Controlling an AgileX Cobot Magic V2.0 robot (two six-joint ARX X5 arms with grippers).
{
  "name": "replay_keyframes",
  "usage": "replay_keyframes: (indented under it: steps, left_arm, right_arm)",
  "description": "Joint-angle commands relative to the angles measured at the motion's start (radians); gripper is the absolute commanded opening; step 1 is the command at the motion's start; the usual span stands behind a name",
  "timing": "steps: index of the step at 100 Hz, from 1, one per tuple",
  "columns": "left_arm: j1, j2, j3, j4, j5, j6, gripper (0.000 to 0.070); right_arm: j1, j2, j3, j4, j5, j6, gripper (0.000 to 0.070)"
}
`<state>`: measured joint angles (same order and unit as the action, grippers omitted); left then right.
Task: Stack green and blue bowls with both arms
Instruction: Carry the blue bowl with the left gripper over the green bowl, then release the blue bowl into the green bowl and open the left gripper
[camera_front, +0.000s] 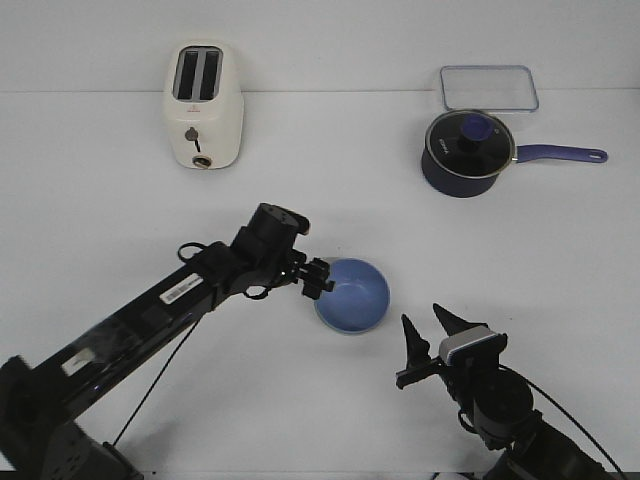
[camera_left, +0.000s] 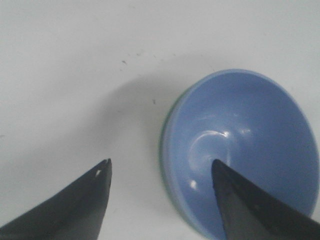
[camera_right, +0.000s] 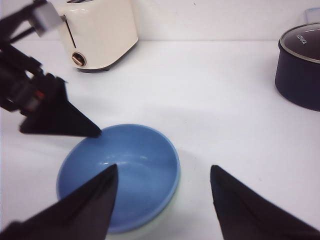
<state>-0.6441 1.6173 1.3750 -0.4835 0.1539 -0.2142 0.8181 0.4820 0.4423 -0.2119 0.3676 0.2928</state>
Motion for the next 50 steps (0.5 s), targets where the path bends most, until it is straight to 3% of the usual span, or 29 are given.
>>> replay_keyframes:
  steps: [1,9,18,33,50]
  left_arm:
    - [0.030,-0.102,0.019,-0.025,-0.039,0.057,0.0376]
    - [0.078,-0.216,0.003,-0.071,-0.100,0.081,0.0376]
    - [0.138,-0.367,-0.090,-0.060,-0.105,0.072,0.0376]
    - [0.227,-0.646,-0.369,0.037,-0.106,0.050,0.0376]
    - [0.240,-0.892,-0.646,0.159,-0.105,-0.019,0.0374]
  right_arm:
    - [0.009,0.002,0.008,0.010,0.000,0.005,0.0376]
    - [0.009,0.002,0.008,0.009,0.000,0.006,0.0376]
    - [0.009,0.002,0.008,0.009,0.000,0.006,0.0376]
    - [0.009,0.002,0.008,0.009,0.000,0.005,0.0376]
    - [0.009,0.004,0.008,-0.011,0.000,0.004,0.0373]
